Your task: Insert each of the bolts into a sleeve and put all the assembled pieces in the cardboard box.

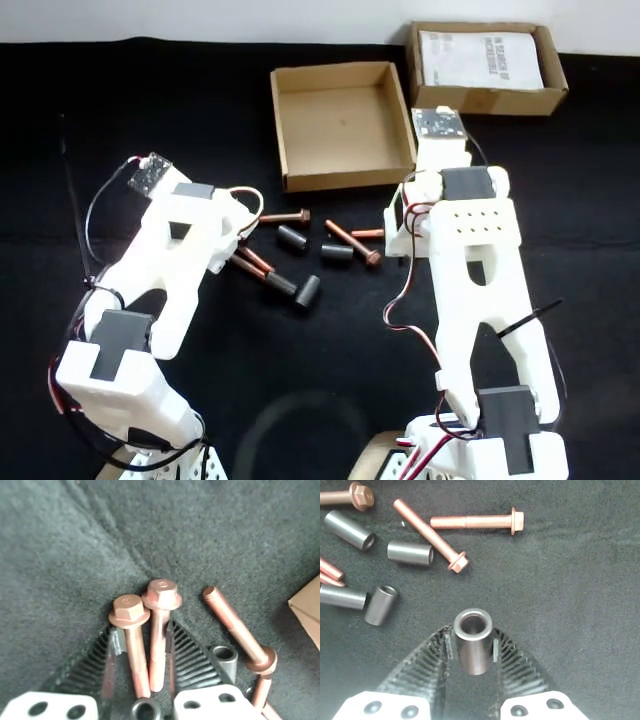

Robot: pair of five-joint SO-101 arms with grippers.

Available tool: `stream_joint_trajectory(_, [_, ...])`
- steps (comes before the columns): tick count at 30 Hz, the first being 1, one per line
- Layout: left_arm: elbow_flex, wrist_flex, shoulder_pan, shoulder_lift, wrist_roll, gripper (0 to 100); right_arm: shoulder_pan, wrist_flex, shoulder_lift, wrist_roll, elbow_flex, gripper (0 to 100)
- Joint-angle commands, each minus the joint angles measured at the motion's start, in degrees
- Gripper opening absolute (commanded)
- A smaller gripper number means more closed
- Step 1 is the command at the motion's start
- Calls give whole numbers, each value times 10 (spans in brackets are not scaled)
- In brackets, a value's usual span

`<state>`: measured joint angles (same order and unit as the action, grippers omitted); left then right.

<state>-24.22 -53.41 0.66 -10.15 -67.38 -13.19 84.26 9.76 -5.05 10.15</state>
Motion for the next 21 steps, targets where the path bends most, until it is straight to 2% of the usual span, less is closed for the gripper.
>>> stream_joint_trajectory(1, [-5, 3, -7, 8, 4, 8, -1, -6, -1, -2, -7, 8])
stream_joint_trajectory(9, [-3, -5, -6, 16, 4, 14, -1, -6, -1, -1, -3, 8])
stream_joint_trajectory(12, [14, -55, -6, 33, 4, 22, -1, -6, -1, -1, -3, 8])
stream_joint_trajectory(17, [61, -155, -6, 73, 19, 188, -1, -6, -1, -1, -2, 8])
stream_joint_trajectory(21, [62, -181, -6, 84, 19, 278, -1, -6, -1, -1, -2, 8])
